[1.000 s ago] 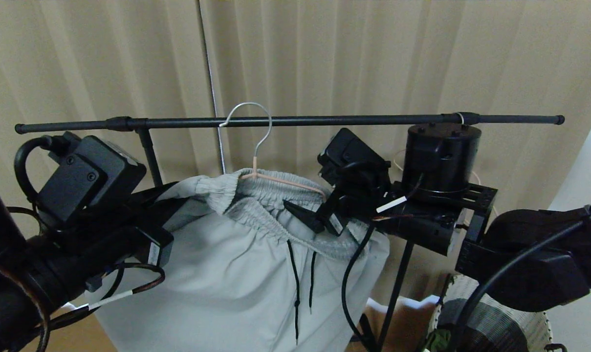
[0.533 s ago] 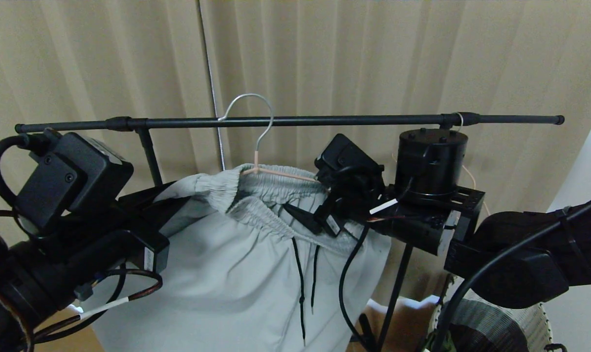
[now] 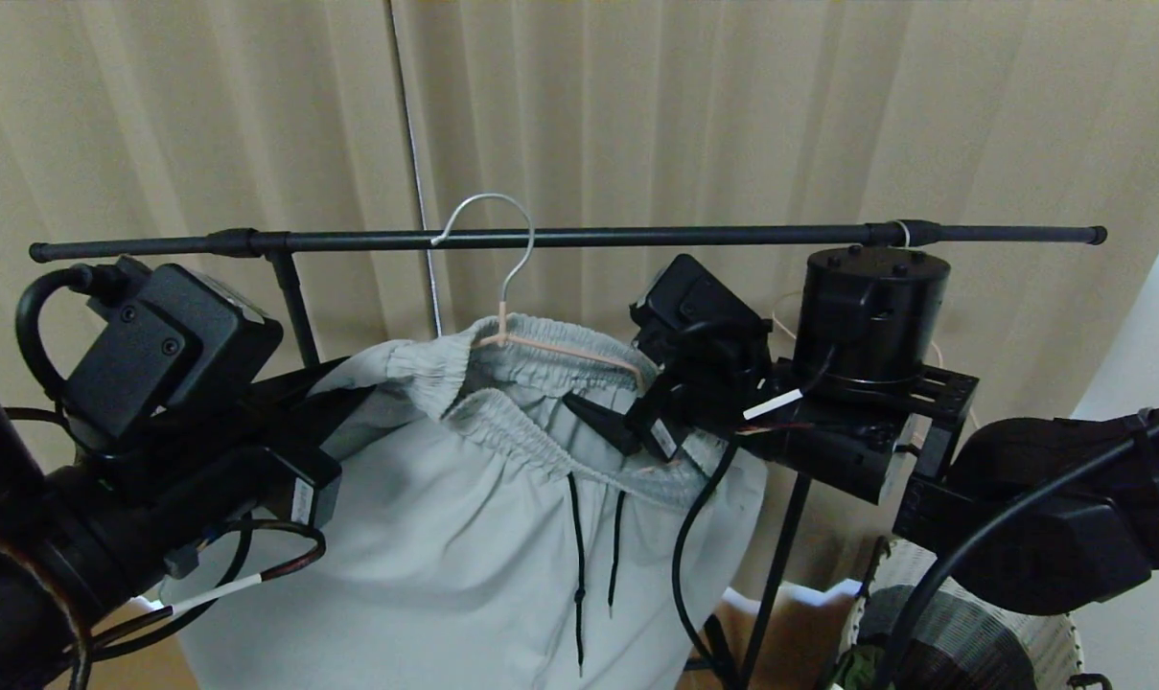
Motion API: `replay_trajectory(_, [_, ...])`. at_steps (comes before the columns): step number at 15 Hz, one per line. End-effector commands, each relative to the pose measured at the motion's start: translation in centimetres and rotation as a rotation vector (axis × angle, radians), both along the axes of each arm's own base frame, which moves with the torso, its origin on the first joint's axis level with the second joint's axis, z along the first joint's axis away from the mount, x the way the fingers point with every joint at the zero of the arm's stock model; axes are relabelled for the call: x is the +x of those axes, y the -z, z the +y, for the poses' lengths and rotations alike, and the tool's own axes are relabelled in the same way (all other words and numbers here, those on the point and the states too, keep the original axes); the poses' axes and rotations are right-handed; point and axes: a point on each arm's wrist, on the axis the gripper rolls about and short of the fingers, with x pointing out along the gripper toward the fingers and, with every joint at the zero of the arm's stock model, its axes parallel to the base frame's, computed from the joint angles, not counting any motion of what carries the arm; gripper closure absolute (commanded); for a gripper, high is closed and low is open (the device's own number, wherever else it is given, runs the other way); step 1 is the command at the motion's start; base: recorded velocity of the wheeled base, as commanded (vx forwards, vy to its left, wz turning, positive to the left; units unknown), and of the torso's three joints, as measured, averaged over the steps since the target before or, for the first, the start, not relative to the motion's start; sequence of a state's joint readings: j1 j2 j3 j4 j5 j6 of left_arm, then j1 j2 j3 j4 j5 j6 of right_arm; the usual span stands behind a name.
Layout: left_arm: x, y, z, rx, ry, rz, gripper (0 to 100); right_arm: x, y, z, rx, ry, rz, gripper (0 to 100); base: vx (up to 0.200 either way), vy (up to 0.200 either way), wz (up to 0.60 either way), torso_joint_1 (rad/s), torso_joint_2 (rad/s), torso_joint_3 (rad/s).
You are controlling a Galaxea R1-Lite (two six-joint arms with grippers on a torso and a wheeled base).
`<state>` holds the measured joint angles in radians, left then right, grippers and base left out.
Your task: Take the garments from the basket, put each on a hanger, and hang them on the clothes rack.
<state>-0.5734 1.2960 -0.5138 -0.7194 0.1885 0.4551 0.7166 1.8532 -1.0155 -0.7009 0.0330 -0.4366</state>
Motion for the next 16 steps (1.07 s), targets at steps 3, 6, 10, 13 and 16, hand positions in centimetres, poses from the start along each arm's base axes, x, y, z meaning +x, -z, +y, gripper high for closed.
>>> replay_trajectory(3, [0.2,0.2,-0.1,0.008,-0.003,0.008,100,-0.4,-0.2,-0.4,0.003,0.000,-0.002,100,0.000,0.000,0.00,0.000,0.00,0.000])
replay_trajectory(6, [0.2,0.2,0.0,0.016,-0.002,0.002,100,-0.4,-0.2,-0.4,0.003,0.000,-0.002,100,0.000,0.000,0.00,0.000,0.00,0.000])
replay_trajectory(10, [0.3,0.5,-0.1,0.024,-0.002,0.013,100,-0.6,-0.5,-0.4,0.008,-0.002,-0.005,100,0.000,0.000,0.00,0.000,0.00,0.000])
replay_trajectory(13, [0.2,0.5,-0.1,0.020,-0.002,0.013,0,-1.1,-0.4,-0.9,0.004,-0.002,-0.001,100,0.000,0.000,0.00,0.000,0.00,0.000])
replay_trajectory(16, [-0.6,1.4,0.3,0.026,0.011,0.038,0,-0.9,-0.5,-2.3,-0.002,0.061,0.000,100,0.000,0.000,0.00,0.000,0.00,0.000])
